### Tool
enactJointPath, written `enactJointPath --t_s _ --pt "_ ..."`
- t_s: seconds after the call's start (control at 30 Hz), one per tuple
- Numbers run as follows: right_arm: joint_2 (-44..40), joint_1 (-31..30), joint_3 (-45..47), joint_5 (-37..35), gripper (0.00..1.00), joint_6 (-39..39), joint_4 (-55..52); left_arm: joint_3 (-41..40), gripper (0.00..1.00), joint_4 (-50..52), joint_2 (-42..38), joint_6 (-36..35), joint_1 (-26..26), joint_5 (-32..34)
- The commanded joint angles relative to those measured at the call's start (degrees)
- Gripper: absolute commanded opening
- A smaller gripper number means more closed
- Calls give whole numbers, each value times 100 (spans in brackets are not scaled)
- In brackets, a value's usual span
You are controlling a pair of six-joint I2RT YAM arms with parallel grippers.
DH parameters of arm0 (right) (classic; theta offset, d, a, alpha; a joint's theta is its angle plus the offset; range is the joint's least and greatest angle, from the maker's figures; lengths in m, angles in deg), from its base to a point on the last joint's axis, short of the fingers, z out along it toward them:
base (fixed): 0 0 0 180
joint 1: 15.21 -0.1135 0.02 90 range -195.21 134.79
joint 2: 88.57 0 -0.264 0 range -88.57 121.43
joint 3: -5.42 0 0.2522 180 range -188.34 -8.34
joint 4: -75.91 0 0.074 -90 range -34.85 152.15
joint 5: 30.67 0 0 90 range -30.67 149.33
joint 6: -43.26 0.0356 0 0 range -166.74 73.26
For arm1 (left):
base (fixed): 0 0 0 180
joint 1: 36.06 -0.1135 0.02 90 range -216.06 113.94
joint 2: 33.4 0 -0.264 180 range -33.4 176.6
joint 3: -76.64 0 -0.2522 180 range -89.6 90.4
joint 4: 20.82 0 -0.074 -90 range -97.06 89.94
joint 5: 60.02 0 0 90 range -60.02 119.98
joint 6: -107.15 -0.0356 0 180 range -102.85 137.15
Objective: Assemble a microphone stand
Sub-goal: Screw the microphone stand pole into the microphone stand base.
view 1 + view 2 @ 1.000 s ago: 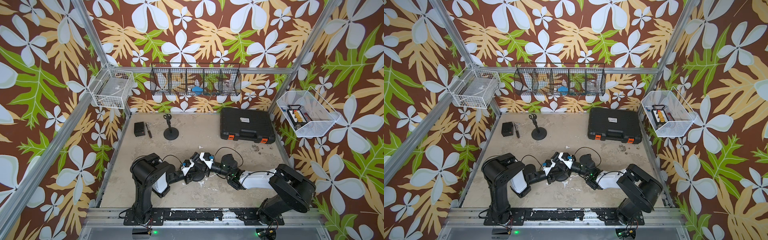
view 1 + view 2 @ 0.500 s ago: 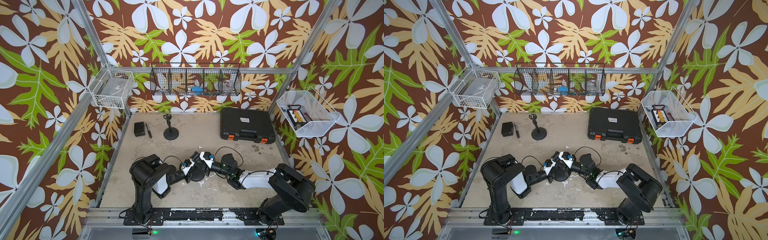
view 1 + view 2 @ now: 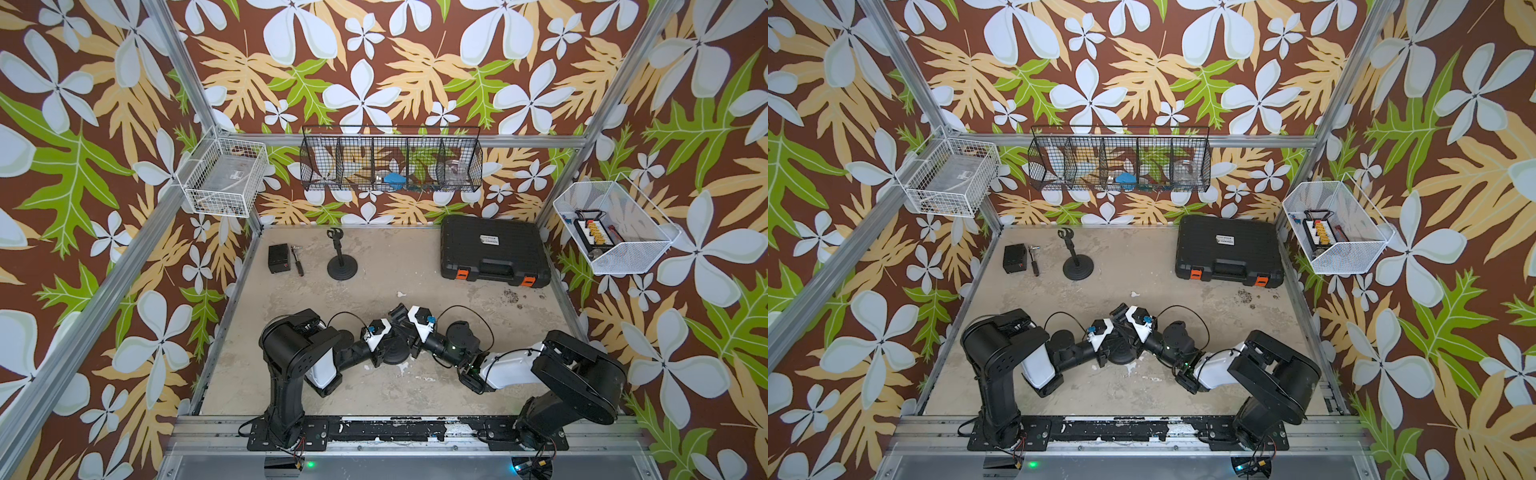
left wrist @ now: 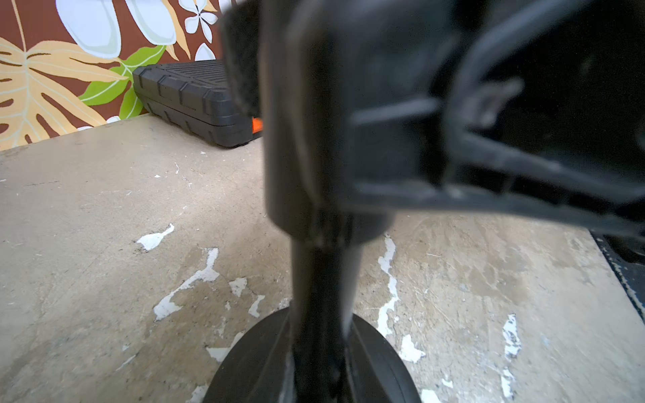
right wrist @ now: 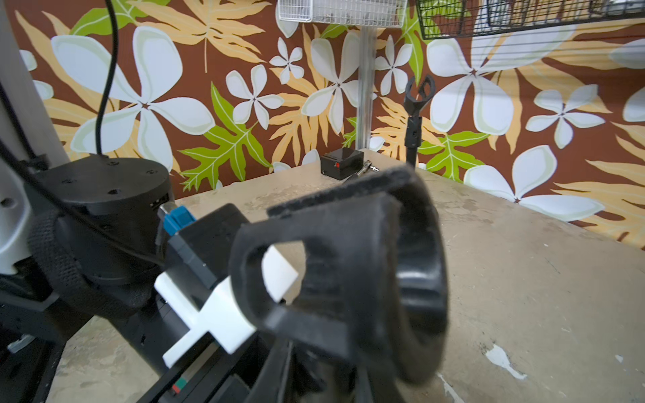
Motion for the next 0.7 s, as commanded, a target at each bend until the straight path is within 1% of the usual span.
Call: enactJointPath --t_s 0.0,0.07,0.1,0.2,0.23,0.33,0.43,0.53,0.63,0.67 --pt "110 -183 -43 -1028 0 181 -1038 12 9 -1478 27 112 -14 -8" --pt "124 -226 -128 -1038 0 151 -1134 21 7 -1478 57 88 -14 -24" --pt "107 -229 -140 -1020 2 153 -1161 12 6 -1478 71 62 -14 -44" --pt "-51 -228 -133 -893 32 93 -1290 29 4 -1474 156 -41 -14 -52" --pt "-140 -224 -155 -822 38 39 -1419 38 4 -1474 198 -95 -14 -47" --pt "-456 -131 -109 -547 52 -148 -1721 56 3 -1476 349 -161 -14 -82" --pt "-825 157 18 291 58 -324 -1933 73 2 -1474 443 -179 -14 -140" --pt "-1147 543 91 1369 57 -580 -2165 65 1 -1474 441 -201 -14 -168" --pt "-1372 906 -17 2228 54 -841 -2541 47 2 -1474 411 -201 -14 -183" --pt "-1404 1020 -54 2412 53 -883 -2600 47 2 -1474 392 -191 -14 -184"
